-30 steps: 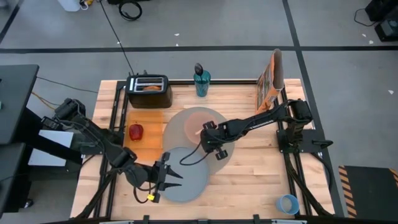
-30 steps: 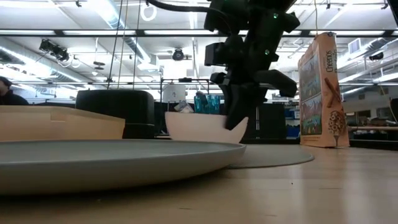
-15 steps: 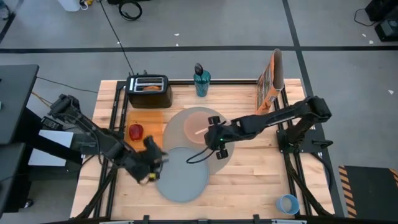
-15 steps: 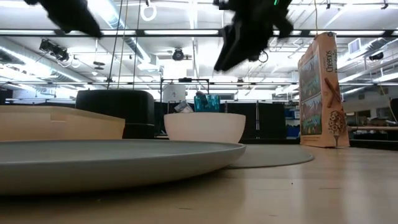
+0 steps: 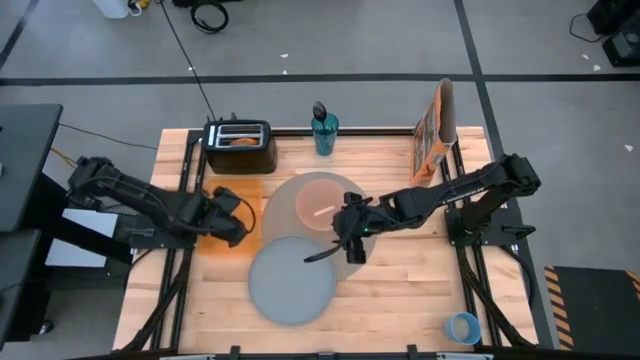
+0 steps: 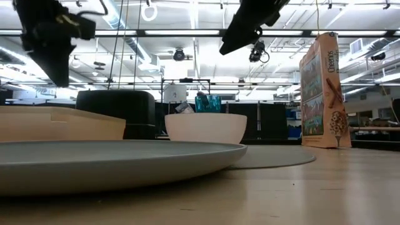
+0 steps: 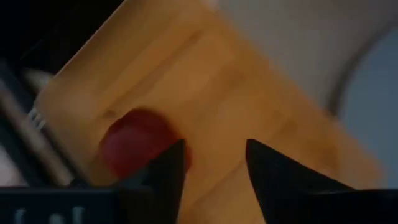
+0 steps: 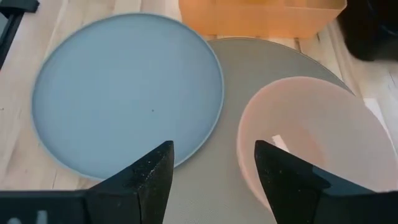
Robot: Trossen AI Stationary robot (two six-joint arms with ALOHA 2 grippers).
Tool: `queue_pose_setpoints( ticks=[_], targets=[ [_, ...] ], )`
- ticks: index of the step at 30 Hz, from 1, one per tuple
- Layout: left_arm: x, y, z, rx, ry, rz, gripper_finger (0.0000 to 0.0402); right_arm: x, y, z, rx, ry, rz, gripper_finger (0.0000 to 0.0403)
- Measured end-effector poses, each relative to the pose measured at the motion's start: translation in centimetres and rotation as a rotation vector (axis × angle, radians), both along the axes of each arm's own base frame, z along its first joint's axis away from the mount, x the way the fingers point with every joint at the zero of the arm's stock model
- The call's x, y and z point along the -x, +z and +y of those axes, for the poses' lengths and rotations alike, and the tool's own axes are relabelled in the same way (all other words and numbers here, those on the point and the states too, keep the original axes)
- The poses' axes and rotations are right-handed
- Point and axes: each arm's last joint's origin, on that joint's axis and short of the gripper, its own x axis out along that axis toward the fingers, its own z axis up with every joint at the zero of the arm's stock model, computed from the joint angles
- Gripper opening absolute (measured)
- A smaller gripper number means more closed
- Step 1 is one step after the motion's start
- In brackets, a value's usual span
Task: Arrange a breakfast setting
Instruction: Put the apple on the gray placemat to the left of the orange bowl
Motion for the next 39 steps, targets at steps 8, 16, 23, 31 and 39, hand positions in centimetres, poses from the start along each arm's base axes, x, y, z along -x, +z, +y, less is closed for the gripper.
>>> queue_pose_setpoints(
  ticks=[8, 16, 23, 31, 39],
  targets=[
    [0.6, -1.5, 2.6, -0.06, 0.299, 0.003, 0.031, 0.2, 0.0, 0.9, 0.012, 0.037, 0.001, 0.0232],
    [2.1, -3.7, 3.7, -0.08, 0.482, -0.023, 0.0324, 0.3, -0.1, 1.2, 0.028, 0.06, 0.006, 0.0232],
    [3.2, -3.7, 4.3, -0.097, 0.549, -0.164, 0.0324, 0.3, -0.1, 1.1, 0.03, 0.059, 0.01, 0.0232],
    [2.9, -4.0, 4.6, -0.101, 0.574, -0.15, 0.0323, 0.3, -0.1, 1.1, 0.03, 0.059, 0.008, 0.0232],
    [1.1, -5.7, 4.4, -0.059, 0.531, -0.035, 0.0323, 0.3, -0.1, 1.1, 0.03, 0.059, 0.011, 0.0232]
  ],
)
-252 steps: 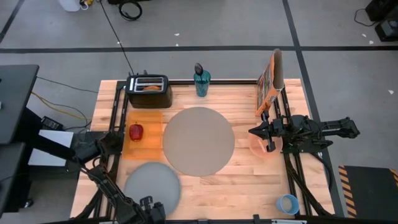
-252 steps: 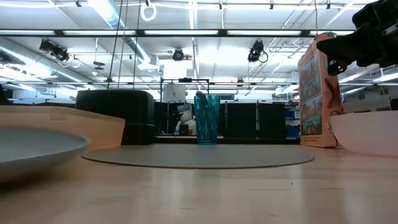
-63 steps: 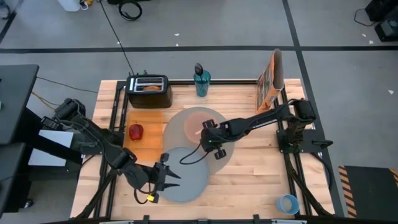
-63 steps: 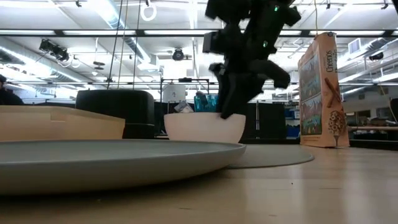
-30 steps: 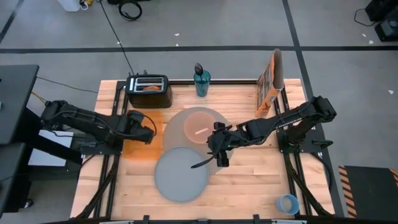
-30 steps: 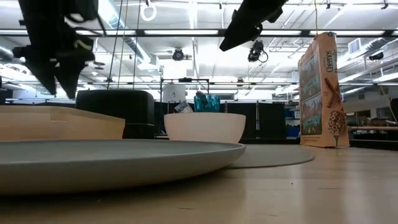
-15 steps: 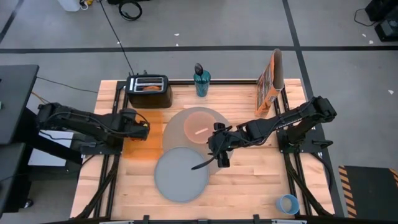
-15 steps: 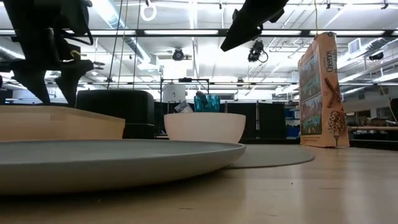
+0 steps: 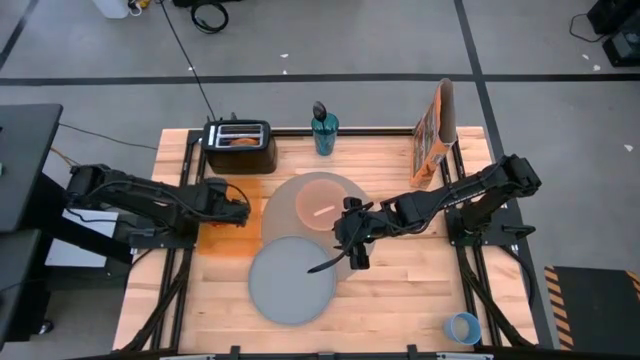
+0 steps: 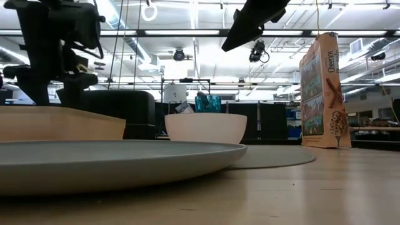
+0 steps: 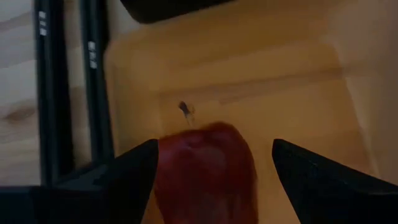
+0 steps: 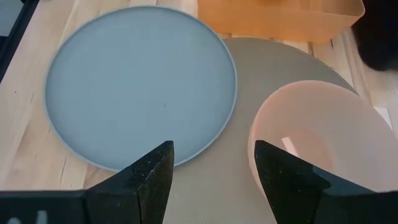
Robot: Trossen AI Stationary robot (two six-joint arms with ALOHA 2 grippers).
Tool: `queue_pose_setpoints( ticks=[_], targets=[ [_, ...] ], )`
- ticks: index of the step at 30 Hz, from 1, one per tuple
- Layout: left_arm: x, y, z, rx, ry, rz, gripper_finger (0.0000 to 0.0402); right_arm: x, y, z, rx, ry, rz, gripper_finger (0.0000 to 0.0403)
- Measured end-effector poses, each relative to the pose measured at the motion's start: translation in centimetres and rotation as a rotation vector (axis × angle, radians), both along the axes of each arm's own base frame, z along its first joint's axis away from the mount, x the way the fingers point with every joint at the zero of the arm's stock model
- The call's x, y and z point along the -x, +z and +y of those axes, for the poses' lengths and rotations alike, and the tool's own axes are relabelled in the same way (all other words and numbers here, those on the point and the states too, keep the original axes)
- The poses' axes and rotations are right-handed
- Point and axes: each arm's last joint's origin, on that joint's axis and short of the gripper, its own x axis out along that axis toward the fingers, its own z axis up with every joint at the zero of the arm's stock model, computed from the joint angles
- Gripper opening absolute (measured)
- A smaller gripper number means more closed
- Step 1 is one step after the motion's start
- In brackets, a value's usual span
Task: Arrange a breakfast setting
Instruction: Put the apple on the gray placemat to the left of the orange bowl
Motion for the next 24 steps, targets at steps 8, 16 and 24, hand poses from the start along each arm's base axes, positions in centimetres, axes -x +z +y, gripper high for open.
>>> queue_pose_setpoints(
  ticks=[8, 16, 24],
  targets=[
    [-1.0, -0.3, -0.4, 0.042, -0.05, -0.062, 0.0323, 0.0, 0.0, 0.0, 0.0, 0.0, 0.0, 0.0232],
    [-1.9, 1.9, -1.6, 0.067, -0.19, -0.113, 0.0323, 0.0, 0.0, -0.3, 0.018, 0.012, 0.003, 0.0232],
    [-0.5, 2.1, -1.5, 0.133, -0.305, 0.107, 0.0323, 0.0, 0.0, -0.3, 0.016, 0.009, 0.006, 0.0232]
  ],
)
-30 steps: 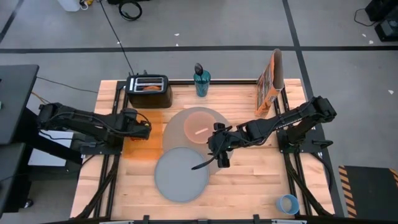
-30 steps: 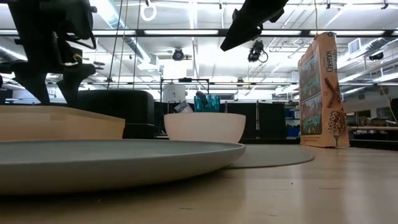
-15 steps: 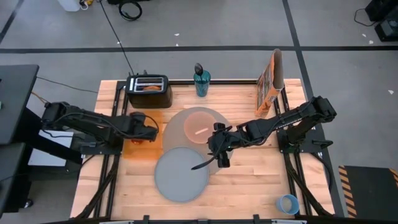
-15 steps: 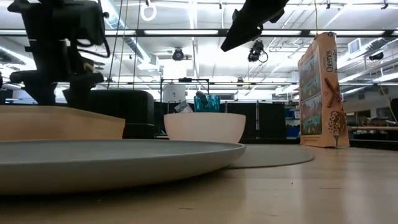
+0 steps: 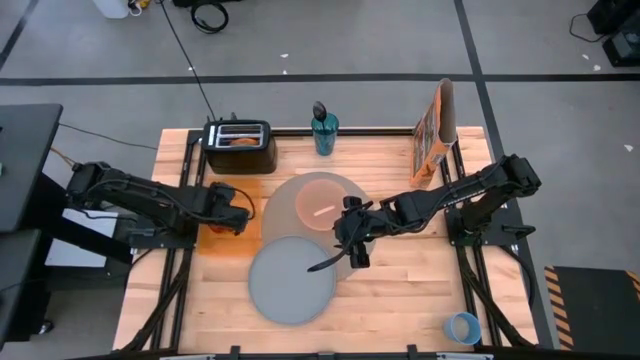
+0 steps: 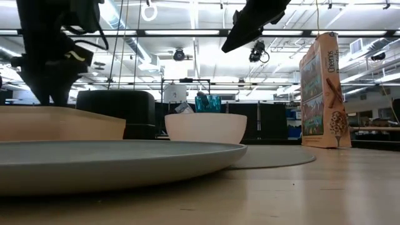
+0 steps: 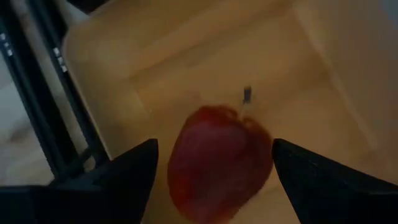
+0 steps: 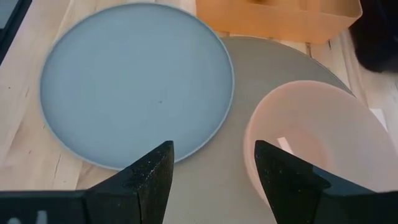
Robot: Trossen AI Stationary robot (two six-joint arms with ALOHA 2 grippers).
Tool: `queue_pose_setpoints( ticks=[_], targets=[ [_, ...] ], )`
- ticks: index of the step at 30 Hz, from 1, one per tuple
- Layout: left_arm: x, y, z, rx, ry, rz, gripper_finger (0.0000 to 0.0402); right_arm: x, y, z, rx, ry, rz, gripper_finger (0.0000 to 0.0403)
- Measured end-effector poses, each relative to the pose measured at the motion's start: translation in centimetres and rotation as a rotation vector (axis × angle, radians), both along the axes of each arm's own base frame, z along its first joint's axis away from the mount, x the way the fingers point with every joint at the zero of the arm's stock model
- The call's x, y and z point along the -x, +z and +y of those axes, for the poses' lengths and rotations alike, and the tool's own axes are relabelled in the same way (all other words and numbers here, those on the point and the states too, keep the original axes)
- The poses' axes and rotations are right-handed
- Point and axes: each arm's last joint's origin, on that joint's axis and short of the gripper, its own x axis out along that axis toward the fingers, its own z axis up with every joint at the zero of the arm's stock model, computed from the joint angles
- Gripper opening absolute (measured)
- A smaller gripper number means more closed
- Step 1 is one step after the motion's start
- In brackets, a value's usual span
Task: Arrange a breakfast setting
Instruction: Put the apple on the gray placemat to the left of the orange bowl
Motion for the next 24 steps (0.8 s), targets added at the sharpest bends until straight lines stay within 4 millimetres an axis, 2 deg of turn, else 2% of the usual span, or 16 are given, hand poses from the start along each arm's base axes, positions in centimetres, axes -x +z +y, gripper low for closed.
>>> queue_pose_setpoints(
  ticks=[4, 11, 19, 24],
  targets=[
    [0.0, -0.1, 0.8, 0.137, -0.085, 0.063, 0.0323, 0.0, 0.0, 0.0, 0.0, 0.0, 0.001, 0.0232],
    [0.1, -0.2, 3.6, 0.32, -0.117, 0.081, 0.0323, 0.1, -0.1, 0.0, -0.014, -0.018, 0.009, 0.0232],
    [0.1, -0.4, 5.8, 0.342, -0.147, 0.037, 0.0323, 0.4, -0.4, -0.1, -0.004, -0.02, 0.059, 0.0232],
    [0.8, -1.9, 5.8, 0.406, -0.134, 0.048, 0.0323, 0.5, -0.4, -0.1, -0.02, -0.036, 0.062, 0.0232]
  ],
)
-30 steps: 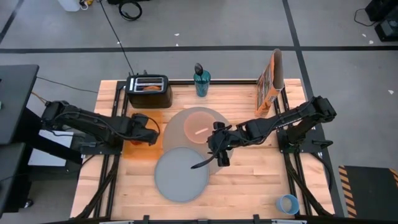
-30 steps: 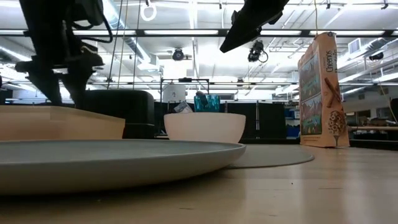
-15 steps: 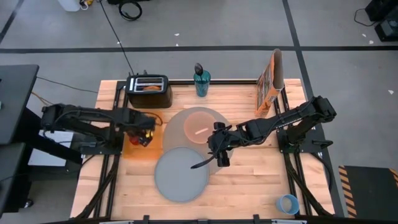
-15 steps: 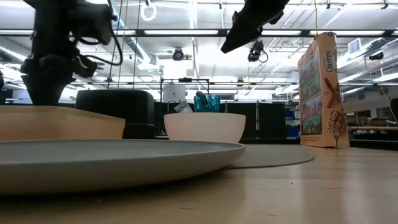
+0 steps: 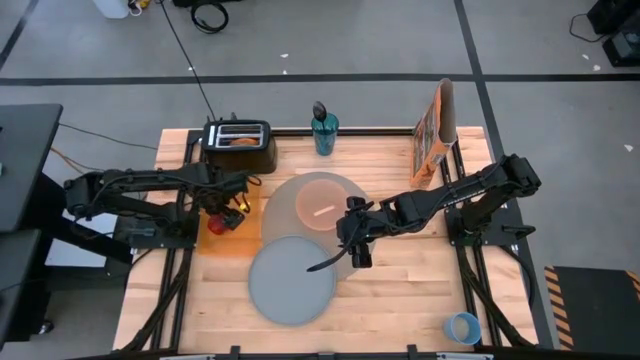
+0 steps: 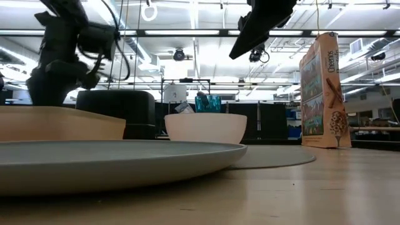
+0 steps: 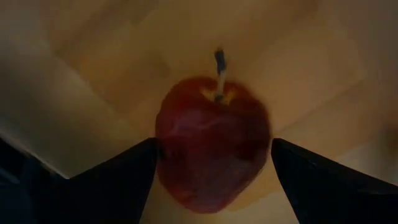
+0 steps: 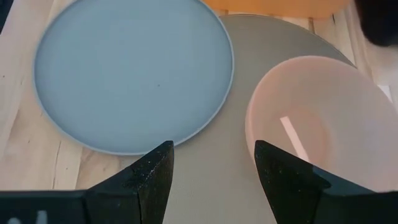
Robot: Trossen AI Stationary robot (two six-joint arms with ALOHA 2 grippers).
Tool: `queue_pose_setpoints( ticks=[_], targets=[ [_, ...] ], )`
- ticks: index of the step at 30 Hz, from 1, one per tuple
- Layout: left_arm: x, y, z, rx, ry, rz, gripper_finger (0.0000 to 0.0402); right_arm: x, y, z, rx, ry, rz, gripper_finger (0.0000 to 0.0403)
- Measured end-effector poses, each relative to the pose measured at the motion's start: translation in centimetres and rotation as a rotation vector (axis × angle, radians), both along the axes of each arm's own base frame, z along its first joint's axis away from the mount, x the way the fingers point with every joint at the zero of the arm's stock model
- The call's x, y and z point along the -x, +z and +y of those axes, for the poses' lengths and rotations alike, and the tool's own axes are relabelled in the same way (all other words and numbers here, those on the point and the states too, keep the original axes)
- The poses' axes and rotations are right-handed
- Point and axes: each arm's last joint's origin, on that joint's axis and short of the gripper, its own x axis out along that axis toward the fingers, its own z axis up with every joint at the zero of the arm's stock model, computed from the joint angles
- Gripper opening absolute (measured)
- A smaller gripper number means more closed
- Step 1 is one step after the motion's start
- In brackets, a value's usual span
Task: Arrange a breakfast setting
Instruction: Put the apple on the gray placemat to the left of the orange bowl
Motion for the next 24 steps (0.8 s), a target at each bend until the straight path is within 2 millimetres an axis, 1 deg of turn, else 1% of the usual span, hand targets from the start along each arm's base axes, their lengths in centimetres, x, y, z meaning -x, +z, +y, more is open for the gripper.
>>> queue_pose_setpoints(
  ticks=[2, 4, 10, 14, 20, 24],
  targets=[
    [0.4, -0.7, -0.2, 0.018, 0.002, 0.017, 0.0323, 0.1, -0.1, 0.0, -0.002, 0.001, 0.009, 0.0232],
    [0.4, -1.0, -0.2, 0.009, -0.007, 0.003, 0.0323, 0.1, -0.1, 0.0, -0.002, 0.003, 0.016, 0.0232],
    [-0.4, -1.0, -0.5, -0.005, -0.047, -0.061, 0.0324, 0.1, -0.1, -0.3, 0.005, 0.003, 0.018, 0.0232],
    [-0.5, -1.0, -0.8, 0.01, -0.03, -0.068, 0.0325, 0.0, -0.1, -0.5, 0.002, -0.009, 0.022, 0.0232],
    [-1.0, -1.2, -0.8, 0.014, -0.042, -0.122, 0.035, 0.1, -0.1, -0.5, 0.012, 0.002, 0.025, 0.0237],
    [-1.3, -1.2, -0.7, 0.003, -0.056, -0.153, 0.0354, 0.1, -0.1, -0.5, 0.014, 0.004, 0.026, 0.0246]
  ],
)
